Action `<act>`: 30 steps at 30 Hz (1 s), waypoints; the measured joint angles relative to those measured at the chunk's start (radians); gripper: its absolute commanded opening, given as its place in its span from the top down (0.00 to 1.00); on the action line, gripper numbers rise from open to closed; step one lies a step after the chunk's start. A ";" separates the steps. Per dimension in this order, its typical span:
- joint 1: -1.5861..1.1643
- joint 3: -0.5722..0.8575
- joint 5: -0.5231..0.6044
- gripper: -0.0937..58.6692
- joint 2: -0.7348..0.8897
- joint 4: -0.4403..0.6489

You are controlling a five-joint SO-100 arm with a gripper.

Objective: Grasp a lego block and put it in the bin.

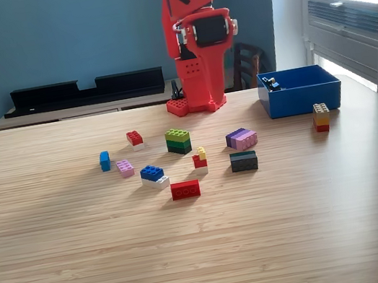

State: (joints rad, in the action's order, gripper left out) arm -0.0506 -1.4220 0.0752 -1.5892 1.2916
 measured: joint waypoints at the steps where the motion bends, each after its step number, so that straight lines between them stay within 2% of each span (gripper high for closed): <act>1: 0.011 -0.006 0.000 1.00 0.000 -0.003; 5: 0.011 -0.031 0.002 0.97 0.000 -0.014; 11: -0.025 -0.087 -0.003 0.70 0.000 -0.021; 16: -0.087 -0.141 0.029 0.57 0.000 -0.034; 21: -0.127 -0.147 0.067 0.53 0.000 -0.040; 30: -0.124 -0.147 0.080 0.55 0.006 -0.064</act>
State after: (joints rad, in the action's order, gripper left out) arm -0.1749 -1.5693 0.1549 -1.5831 1.2272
